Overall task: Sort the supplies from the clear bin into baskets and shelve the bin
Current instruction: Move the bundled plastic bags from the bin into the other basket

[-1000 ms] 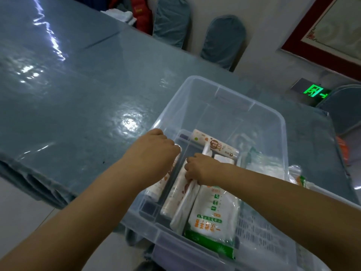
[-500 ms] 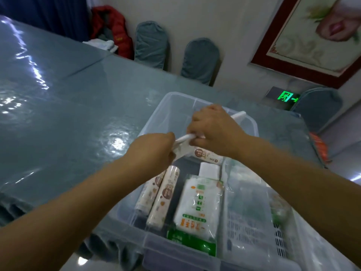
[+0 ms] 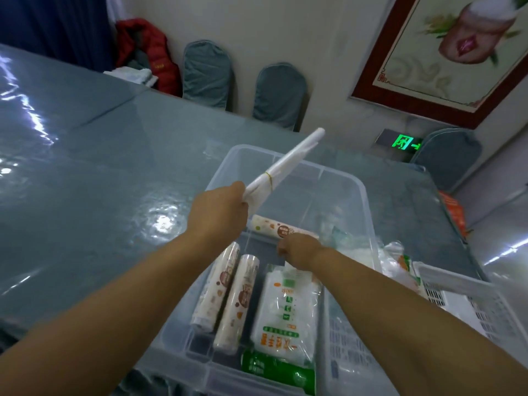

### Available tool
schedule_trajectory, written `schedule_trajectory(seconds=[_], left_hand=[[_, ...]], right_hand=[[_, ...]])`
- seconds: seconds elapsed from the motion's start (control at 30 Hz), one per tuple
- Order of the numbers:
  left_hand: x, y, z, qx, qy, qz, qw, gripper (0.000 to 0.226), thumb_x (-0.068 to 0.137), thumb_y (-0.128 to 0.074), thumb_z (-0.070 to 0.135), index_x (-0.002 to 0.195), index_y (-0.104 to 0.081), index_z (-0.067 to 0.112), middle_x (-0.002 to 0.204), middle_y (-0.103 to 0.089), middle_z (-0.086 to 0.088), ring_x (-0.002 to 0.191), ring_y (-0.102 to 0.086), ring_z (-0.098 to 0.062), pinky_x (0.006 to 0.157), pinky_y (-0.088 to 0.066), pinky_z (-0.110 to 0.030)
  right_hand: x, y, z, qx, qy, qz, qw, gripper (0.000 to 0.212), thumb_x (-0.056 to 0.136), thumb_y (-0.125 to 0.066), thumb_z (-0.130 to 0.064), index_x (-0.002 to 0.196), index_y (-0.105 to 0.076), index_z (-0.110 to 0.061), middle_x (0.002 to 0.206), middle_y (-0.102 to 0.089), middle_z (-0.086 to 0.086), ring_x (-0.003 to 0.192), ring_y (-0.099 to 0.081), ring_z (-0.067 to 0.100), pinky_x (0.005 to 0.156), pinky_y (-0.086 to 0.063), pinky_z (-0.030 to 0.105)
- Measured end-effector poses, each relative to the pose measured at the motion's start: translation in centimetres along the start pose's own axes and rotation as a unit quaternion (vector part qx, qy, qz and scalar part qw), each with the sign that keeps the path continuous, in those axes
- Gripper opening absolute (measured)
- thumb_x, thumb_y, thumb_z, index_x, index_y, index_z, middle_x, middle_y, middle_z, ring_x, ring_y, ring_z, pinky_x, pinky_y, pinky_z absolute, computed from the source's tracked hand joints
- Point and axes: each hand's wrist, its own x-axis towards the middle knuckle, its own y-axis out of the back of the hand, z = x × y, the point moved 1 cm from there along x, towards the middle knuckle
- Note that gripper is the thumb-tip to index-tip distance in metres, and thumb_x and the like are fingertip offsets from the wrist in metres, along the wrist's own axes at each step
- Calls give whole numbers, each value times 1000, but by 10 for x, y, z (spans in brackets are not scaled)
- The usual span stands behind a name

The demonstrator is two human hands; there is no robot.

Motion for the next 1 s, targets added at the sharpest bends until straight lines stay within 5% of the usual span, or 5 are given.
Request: schedule_trajectory(seconds=[0.27,0.5,0.7,0.83,1.0], left_hand=[[1,-7,3,-3,-10,-26,1000,13,90,-48,24,101,-49,17,76,-52,4,56,-45,-14,49,-31,-26],[7,-11,-4,-48,27,-16,998,10,90,-43,24,82,-37,24,58,-38,10,49,-36,-4,42,-23,-23],[9,-13,-9,-75,26,20,997,13,88,-46,25,78,-38,23,56,-36,10,49,-35,-4,42,-21,-24],[9,-10,-11,-95,30,31,995,15,86,-50,26,77,-39,22,59,-41,7,51,-40,-14,43,-22,-26],[4,-2,-2,-106,30,34,993,17,86,-52,24,74,-39,20,61,-43,5,56,-41,-20,45,-21,-28]], right_hand=[[25,-21,11,-261,55,-77,961,41,92,-52,-19,133,-47,-18,144,-40,7,134,-29,35,110,-28,47],[22,-3,15,-356,72,-71,929,40,92,-52,-29,132,-49,-22,150,-29,13,137,-20,34,112,-16,50],[-6,38,11,-148,-4,-131,980,32,90,-53,-23,119,-58,-11,119,-61,11,116,-53,29,95,-39,39],[-44,61,14,19,-35,-67,997,23,87,-56,-25,103,-62,-10,74,-53,-2,103,-60,27,74,-40,30],[-95,89,32,-289,87,107,947,32,85,-54,-12,117,-53,-15,108,-65,14,99,-60,33,94,-34,36]])
